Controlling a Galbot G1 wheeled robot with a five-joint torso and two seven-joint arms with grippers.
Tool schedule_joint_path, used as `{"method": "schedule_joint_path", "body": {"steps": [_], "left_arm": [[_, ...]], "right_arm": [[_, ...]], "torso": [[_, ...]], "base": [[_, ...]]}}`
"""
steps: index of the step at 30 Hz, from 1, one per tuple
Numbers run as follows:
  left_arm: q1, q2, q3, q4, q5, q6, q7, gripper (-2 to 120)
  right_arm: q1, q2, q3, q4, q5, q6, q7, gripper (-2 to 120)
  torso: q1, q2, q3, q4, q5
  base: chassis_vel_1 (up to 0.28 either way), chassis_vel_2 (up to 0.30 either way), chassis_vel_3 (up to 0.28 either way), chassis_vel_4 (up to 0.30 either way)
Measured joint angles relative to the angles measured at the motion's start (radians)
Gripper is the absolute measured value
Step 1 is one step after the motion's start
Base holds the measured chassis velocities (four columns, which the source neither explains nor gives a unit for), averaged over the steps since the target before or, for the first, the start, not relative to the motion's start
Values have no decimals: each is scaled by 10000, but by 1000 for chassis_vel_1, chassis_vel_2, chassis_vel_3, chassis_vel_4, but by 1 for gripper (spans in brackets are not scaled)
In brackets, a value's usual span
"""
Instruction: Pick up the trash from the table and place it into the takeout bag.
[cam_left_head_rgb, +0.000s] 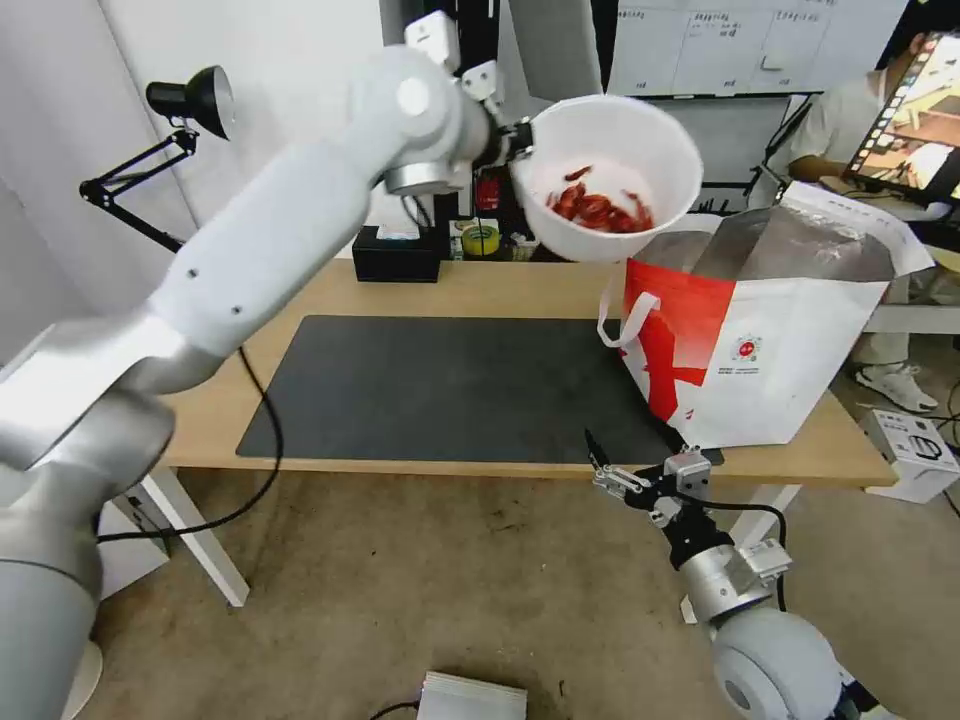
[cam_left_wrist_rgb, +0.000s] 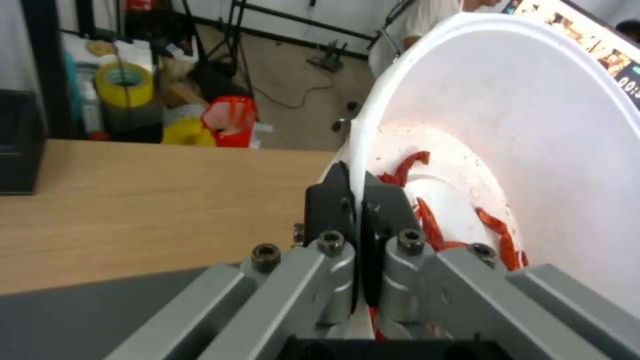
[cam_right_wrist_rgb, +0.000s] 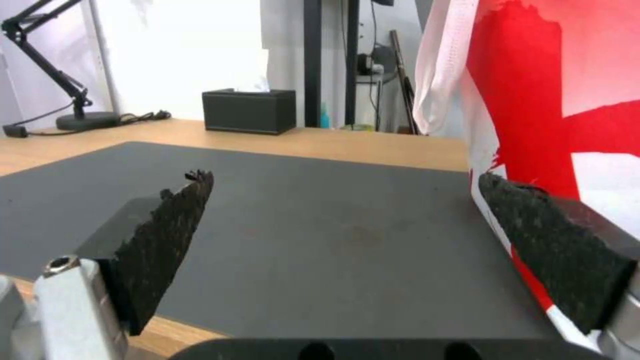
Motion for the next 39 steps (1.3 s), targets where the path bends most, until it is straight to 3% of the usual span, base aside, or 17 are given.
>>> {"method": "schedule_joint_path", "body": {"steps": [6,8,16,29,39], "left_arm": [[-110,-918,6,890,250,-230,-100,0],[-69,-1558,79,1422,655,-516,-107,0],[344,-2715,102,1942,1627,-1558,-124,0],[788,-2949,630,1812,2508,-2356,-105,0],[1102,-2676,1676,1169,3614,-2866,40,0]], "right_arm": [[0,0,0,0,0,0,0,100],[0,0,0,0,0,0,0,100],[0,0,1,0,0,0,0,100],[0,0,0,0,0,0,0,100],[0,0,1,0,0,0,0,100]], "torso": [[0,0,0,-2,1],[0,0,0,-1,1],[0,0,0,-4,2],[0,0,0,-1,-1],[-1,0,0,0,-2]], "base": [[0,0,0,0],[0,0,0,0],[0,0,0,0],[0,0,0,0],[0,0,0,0]]}}
